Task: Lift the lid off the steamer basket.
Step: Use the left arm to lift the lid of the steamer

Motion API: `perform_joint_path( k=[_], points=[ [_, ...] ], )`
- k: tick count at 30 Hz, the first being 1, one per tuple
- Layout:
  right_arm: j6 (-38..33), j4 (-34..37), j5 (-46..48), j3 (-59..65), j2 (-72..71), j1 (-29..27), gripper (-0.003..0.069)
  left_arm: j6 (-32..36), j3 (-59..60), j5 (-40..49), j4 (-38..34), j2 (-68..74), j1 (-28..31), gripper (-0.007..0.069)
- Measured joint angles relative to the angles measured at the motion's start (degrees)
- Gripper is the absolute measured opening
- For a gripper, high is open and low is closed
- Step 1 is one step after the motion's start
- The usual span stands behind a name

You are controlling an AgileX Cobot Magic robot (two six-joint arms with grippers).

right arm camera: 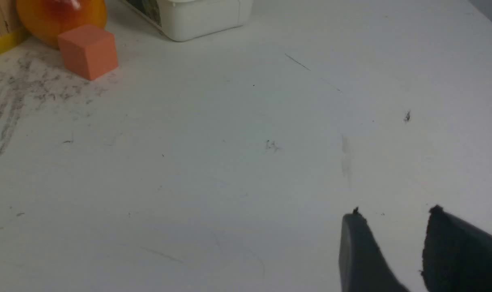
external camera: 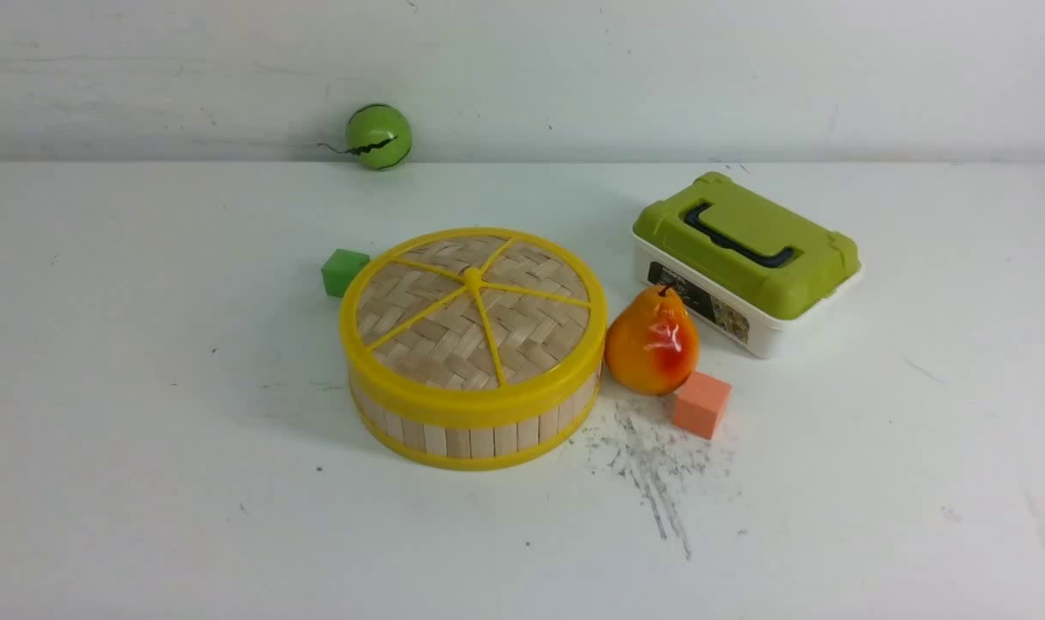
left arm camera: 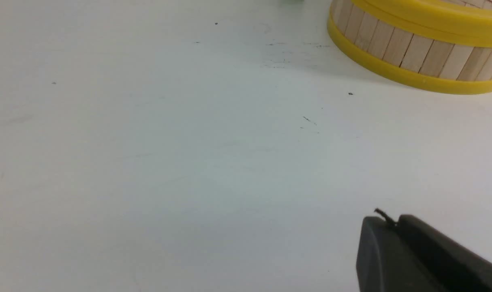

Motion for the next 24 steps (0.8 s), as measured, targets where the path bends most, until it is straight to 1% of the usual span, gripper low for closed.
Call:
perform_joint_path(
  k=[24],
  points=[
    [0.0, 0.0, 0.0, 0.0, 0.0, 0.0, 0.0239, 0.0, 0.0, 0.0, 0.0, 0.0, 0.0, 0.0045]
  ],
)
